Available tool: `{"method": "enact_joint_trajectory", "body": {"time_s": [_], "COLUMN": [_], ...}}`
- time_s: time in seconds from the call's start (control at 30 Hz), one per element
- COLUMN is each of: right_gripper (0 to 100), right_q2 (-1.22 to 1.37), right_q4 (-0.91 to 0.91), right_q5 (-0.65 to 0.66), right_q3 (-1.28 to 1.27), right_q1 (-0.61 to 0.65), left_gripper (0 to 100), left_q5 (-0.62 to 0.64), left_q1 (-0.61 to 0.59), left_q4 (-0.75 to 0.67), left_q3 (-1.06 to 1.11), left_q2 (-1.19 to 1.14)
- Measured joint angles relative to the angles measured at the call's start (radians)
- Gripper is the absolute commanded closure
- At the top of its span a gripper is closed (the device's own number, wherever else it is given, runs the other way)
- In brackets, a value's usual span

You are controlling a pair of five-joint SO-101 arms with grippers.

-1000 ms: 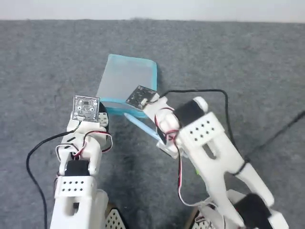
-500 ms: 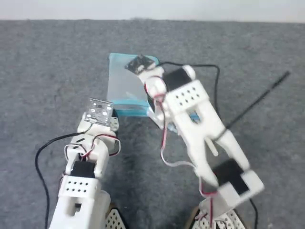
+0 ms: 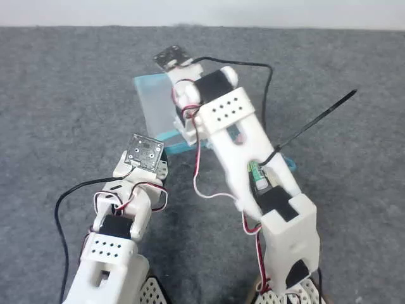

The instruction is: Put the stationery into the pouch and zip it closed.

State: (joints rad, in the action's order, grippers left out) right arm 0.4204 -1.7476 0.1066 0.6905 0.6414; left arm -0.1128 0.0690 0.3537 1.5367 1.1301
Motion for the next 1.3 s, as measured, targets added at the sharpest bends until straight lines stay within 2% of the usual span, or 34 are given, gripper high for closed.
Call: {"method": "enact_joint_trajectory", "body": {"time_s": [0.23,0.4,0.57,0.73,0.8,0.93,1.03,1.1,1.17,1.3], "right_gripper": [85.7,85.8,85.8,85.8,85.8,85.8,85.8,85.8,85.8,85.8], "right_q2": [-0.017,-0.206,-0.431,-0.493,-0.493,-0.493,-0.493,-0.493,-0.493,-0.493], "right_q4": [-0.005,-0.005,-0.005,0.075,0.160,0.324,0.411,0.439,0.450,0.476], "right_q5": [0.051,0.114,0.172,0.229,0.270,0.336,0.371,0.384,0.390,0.408], "right_q3": [0.002,-0.034,-0.284,-0.684,-0.847,-1.102,-1.194,-1.226,-1.234,-1.258], "right_q1": [0.006,-0.031,-0.081,-0.275,-0.364,-0.493,-0.532,-0.535,-0.540,-0.552], "left_gripper": [99,99,99,99,99,99,99,99,99,99], "left_q5": [-0.005,-0.008,0.060,-0.040,-0.037,0.083,0.054,-0.055,-0.124,-0.066], "left_q1": [-0.026,-0.114,-0.199,-0.063,-0.112,-0.310,-0.242,-0.127,-0.069,-0.201], "left_q4": [0.000,-0.017,-0.025,0.017,0.020,0.028,0.083,0.140,0.158,0.157], "left_q3": [0.000,0.000,0.000,0.000,-0.005,-0.063,-0.071,-0.069,-0.069,-0.081], "left_q2": [0.000,0.000,0.000,0.000,0.000,0.000,0.000,0.000,0.000,0.000]}}
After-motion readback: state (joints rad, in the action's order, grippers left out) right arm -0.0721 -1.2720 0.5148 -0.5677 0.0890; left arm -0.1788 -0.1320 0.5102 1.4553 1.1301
